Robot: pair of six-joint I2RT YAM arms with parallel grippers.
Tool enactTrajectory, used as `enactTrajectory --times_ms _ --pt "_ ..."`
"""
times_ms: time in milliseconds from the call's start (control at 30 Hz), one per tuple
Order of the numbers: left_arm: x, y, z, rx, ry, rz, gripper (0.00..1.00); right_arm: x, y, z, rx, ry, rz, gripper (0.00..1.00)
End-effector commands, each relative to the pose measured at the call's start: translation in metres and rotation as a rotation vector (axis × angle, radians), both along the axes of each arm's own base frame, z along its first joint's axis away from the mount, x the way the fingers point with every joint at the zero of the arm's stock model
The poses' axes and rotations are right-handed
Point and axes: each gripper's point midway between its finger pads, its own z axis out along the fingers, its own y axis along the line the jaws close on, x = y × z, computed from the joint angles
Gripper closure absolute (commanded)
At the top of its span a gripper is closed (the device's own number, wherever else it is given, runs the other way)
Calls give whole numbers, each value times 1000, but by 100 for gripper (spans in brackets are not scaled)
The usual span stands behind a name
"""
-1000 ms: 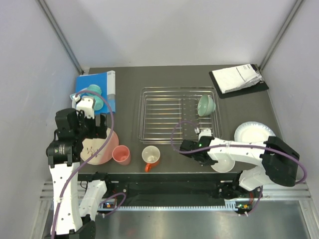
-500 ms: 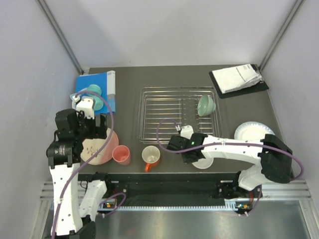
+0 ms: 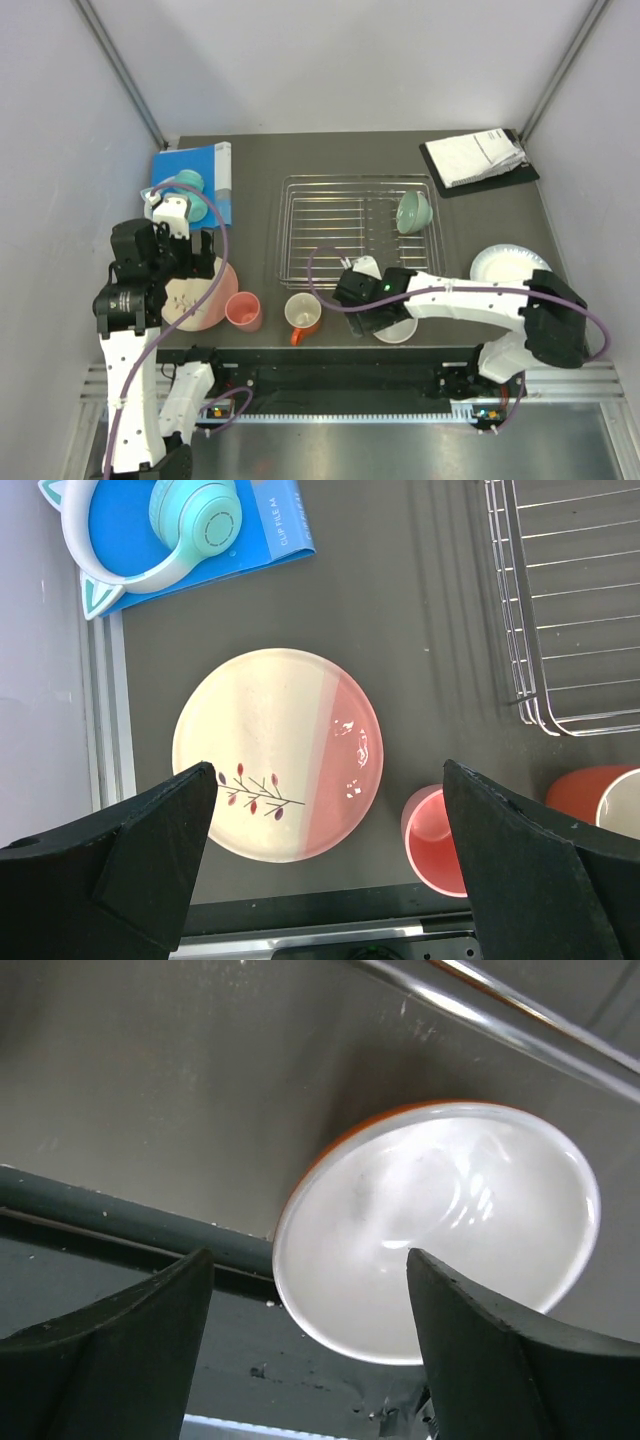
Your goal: Load the mixed dishes into the dish rack
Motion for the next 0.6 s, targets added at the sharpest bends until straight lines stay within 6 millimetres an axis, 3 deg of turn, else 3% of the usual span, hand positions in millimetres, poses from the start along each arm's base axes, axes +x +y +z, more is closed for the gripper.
enactTrajectory --times_ms 0,33,100,133,200,267,333,467,567 --pt "8 -1 17 -1 -71 -6 1 16 12 65 172 -128 -68 23" --pt "8 -1 17 0 -71 -9 1 20 0 83 193 -170 -114 23" --pt "8 0 17 4 -70 -8 1 28 -19 94 227 -197 -245 23" --pt "8 -1 18 5 -74 -9 1 24 -39 95 228 -198 -297 23" --pt "9 0 19 6 -74 -6 1 27 -61 87 244 -187 -425 24" --pt "10 0 20 3 -77 -8 1 26 -89 65 223 -152 -519 24" --pt "11 -1 24 2 -82 -14 1 16 -98 43 232 -81 -555 24" --pt "12 -1 31 6 -89 -14 1 23 -87 25 349 -34 -571 24" --pt "12 0 37 12 -92 -16 1 23 -93 12 326 -10 -578 23"
